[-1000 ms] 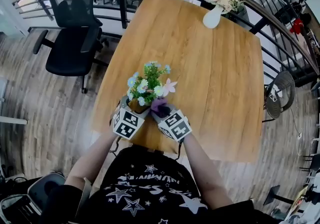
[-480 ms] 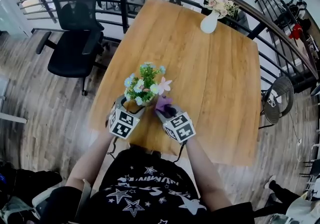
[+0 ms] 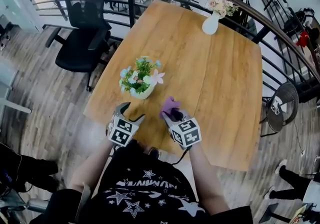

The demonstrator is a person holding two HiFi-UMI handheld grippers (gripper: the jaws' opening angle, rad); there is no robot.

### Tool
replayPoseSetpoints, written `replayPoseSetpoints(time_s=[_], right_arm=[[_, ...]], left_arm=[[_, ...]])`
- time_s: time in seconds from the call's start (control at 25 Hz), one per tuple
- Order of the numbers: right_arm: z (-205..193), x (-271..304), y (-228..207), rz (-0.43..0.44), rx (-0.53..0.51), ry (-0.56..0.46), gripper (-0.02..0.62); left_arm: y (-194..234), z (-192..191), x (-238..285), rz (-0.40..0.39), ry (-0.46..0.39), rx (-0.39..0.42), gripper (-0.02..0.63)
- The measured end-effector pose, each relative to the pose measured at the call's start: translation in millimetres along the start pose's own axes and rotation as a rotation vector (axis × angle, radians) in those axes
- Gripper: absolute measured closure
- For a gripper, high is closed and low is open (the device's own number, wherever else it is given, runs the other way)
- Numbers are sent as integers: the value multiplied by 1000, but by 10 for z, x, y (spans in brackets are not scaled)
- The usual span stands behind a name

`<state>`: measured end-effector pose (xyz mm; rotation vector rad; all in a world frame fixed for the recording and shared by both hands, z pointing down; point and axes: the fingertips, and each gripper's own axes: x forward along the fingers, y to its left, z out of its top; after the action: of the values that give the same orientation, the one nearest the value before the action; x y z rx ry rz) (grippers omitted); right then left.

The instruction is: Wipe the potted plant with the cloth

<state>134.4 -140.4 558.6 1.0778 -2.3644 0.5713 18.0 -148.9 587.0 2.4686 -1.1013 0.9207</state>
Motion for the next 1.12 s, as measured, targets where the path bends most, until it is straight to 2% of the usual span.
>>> replayPoseSetpoints(time_s=[0.08,0.2,0.4,0.52,0.64,1.12], right_arm=[[-56,-80,21,15,8,-17,511],[-137,-169,5,25,8,-32,511],[-218,-305,-101,18,-4,-46,512],[-305,-401,-190,10,30,-41,514],[-331,-474,-241,5,50,-43,514],[-528,-704,-311,-124,146,-72,512]], left_arm=[[-126,30,-51,15,-31,-8,312],[-267,118,-100,40,-90,-13,356],[-428,206,-188,66,-139,53,471],[-501,380,-237,56,-192,60,523],[-510,504,-241,75,-226,66,604],[-622,425,-375,-6,-244,80,604]])
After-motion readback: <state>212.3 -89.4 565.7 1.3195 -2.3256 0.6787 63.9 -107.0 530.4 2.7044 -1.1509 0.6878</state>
